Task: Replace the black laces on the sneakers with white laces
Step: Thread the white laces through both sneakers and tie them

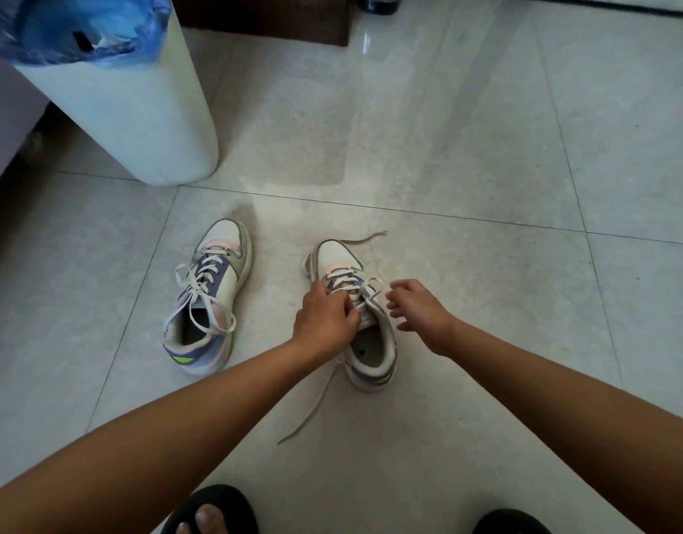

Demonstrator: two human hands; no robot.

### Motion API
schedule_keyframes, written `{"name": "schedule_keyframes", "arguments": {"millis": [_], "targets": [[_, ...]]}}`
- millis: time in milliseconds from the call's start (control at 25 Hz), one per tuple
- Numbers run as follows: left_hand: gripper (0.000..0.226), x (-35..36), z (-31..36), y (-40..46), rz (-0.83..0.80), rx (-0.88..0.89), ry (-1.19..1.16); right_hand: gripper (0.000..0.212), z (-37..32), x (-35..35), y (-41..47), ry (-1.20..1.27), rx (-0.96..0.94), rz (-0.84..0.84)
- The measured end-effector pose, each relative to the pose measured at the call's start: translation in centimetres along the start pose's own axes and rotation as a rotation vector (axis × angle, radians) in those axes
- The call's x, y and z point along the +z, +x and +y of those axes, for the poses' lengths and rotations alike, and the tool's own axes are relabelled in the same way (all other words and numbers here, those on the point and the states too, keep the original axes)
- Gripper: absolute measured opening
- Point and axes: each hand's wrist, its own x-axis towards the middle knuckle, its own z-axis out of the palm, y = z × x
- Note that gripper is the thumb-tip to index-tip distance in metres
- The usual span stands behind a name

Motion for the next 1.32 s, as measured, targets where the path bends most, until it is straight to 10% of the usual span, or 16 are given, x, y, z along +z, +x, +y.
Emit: {"name": "schedule_keyframes", "arguments": {"millis": [360, 560, 760, 1040, 1200, 1320], "targets": [[0.022, -0.3, -0.3, -0.4, -0.05, 0.02, -0.063, 0.045, 1.2, 0.9, -0.1, -0.258, -0.363, 0.02], [0.022, -0.3, -0.3, -0.3, -0.052, 0.028, -0.042, 0.009, -0.7, 0.3, 0.8, -0.066, -0.304, 0.065], [0.022, 0.1, -0.4, 0.1, -0.065, 0.018, -0.025, 0.025, -1.5, 0.3, 1.1, 0.425, 0.085, -0.162], [0.016, 0.0, -0.4, -0.2, -0.055, 0.003, -0.097, 0.045, 1.8, 0.3, -1.4, -0.247, -0.305, -0.054], [0.013, -0.6, -2.0, -2.6, 0.158, 0.581, 0.197, 0.035, 1.8, 0.8, -1.1, -0.299, -0.399, 0.097], [0.013, -1.4, -4.5, -3.9, 0.02, 0.938, 0.38, 0.035, 2.4, 0.6, -0.8, -0.436, -0.507, 0.148]]}}
